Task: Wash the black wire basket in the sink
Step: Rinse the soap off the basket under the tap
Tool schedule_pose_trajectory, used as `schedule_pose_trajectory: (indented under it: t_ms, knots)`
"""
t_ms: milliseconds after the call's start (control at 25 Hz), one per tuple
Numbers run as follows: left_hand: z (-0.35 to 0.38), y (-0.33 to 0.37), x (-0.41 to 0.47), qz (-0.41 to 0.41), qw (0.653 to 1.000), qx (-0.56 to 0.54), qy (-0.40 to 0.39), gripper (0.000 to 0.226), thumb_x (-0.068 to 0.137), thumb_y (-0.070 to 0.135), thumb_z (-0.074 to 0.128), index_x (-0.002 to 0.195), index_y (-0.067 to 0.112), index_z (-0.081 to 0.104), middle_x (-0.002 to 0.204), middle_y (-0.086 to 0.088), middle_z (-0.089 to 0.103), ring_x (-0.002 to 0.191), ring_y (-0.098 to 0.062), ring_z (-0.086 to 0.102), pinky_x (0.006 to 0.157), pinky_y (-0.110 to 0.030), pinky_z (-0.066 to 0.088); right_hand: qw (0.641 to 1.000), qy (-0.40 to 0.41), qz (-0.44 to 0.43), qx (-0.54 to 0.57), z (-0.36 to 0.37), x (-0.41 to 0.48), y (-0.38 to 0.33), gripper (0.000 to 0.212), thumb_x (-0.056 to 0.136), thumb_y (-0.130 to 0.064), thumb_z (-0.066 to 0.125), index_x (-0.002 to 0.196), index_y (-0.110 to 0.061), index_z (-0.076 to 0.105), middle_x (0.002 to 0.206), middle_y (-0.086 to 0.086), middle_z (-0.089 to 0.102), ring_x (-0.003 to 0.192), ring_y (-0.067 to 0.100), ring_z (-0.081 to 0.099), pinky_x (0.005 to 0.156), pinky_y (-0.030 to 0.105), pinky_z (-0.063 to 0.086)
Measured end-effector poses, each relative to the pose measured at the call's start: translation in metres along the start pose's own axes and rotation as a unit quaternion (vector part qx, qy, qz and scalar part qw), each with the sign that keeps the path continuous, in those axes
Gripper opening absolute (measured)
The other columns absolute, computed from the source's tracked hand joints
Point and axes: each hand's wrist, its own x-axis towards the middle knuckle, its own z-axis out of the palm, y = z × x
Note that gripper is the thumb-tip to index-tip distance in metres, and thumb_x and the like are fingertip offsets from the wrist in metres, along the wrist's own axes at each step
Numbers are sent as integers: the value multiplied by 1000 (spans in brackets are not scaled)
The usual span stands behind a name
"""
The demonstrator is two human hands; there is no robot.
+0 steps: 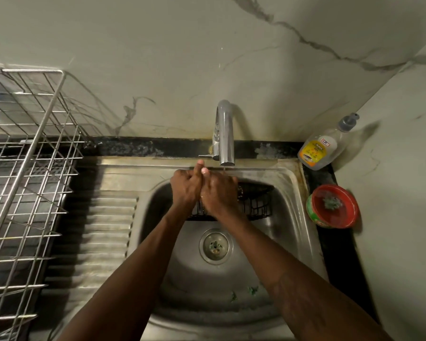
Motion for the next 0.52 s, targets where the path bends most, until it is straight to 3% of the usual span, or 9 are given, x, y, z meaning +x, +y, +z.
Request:
schedule_pose_trajectory:
  t_ms: [80,120,200,280,320,400,520]
  knots:
    - [-3,-2,-1,-21,999,-29,9,58,99,46,61,54,11,58,45,2,54,38,-9,50,45,-20,45,997,19,-73,-25,1,-10,-9,52,109,-43,20,103,-24,69,99,-3,73,97,17,63,93,41,42]
    - [-6,-3,-2,-19,1000,-20,8,58,99,47,61,51,15,56,42,5,53,37,-8,48,44,-20,45,996,22,-80,-41,-4,-11,-2,55,109,-47,19,104,-25,70,99,-3,74,97,17,65,93,41,44]
    - [-22,-7,1,-23,1000,-3,2,58,96,52,62,51,16,54,42,4,53,37,-13,48,46,-26,47,998,15,2,-54,-13,-8,35,66,108,-57,20,82,-22,70,74,-3,70,72,14,65,82,35,51]
    - [-39,-16,6,-24,1000,-5,8,65,93,58,62,59,3,59,49,-15,57,41,-31,52,49,-41,53,995,15,89,-33,-24,-7,71,72,108,-57,20,60,-19,57,53,-3,56,50,11,55,64,34,56]
    - [-43,-18,6,-24,1000,-5,14,70,92,60,63,66,-5,62,55,-24,59,44,-37,54,50,-45,55,996,14,85,-35,-23,-7,73,74,108,-57,15,57,-19,54,50,-4,53,46,11,53,61,36,57]
    - [-40,-19,1,-29,999,-10,10,69,93,57,63,71,-9,65,58,-24,61,44,-30,56,51,-36,53,997,13,44,-54,-12,-7,43,77,108,-57,9,60,-19,56,52,-5,55,49,11,53,72,37,53]
    - [-33,-14,-10,-51,997,-62,0,50,98,44,63,74,1,73,61,-4,71,52,-10,65,55,-23,53,993,-41,-85,-75,0,-12,-11,65,106,-58,16,81,-24,65,77,-4,69,77,17,63,90,41,43]
